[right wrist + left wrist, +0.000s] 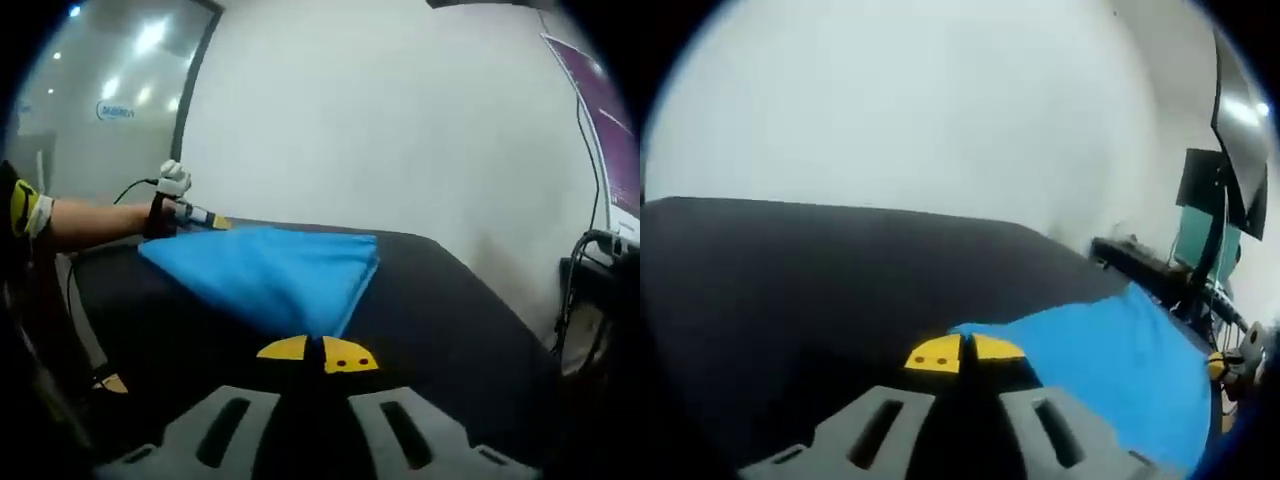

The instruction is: Spread out the cloth and fold it

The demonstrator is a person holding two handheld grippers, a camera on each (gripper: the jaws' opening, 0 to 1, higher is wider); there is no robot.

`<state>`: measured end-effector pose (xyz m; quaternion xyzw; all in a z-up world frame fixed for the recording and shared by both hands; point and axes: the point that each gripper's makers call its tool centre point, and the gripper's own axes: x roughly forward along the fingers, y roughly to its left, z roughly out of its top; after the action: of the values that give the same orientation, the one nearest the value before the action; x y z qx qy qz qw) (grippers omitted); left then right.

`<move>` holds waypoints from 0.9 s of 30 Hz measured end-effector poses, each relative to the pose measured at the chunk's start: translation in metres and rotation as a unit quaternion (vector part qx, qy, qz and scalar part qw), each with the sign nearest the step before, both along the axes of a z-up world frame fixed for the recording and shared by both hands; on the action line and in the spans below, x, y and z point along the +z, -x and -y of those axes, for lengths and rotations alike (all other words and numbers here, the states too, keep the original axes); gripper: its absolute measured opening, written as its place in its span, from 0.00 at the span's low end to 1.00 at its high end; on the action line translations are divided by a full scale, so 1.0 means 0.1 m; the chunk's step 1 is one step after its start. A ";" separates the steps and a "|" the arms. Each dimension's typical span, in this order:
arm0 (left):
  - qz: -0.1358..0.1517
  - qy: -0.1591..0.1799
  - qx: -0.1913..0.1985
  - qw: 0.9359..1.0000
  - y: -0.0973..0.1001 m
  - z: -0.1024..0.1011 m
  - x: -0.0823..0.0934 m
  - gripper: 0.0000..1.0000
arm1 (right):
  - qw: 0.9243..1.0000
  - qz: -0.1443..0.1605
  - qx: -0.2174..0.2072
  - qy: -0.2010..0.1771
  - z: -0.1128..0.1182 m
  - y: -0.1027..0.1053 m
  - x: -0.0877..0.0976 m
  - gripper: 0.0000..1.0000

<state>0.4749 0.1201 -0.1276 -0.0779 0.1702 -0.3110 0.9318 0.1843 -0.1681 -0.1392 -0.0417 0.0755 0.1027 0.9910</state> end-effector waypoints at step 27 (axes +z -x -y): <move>0.156 0.135 0.051 0.977 1.28 -1.15 0.96 0.10 | 0.967 0.163 0.031 -0.195 -0.16 -0.05 0.99 0.13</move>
<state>0.3474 0.2354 -0.0312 -0.1621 -0.0245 -0.2915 0.9424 0.1893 -0.1524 -0.0400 0.1338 -0.1102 0.1383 0.9751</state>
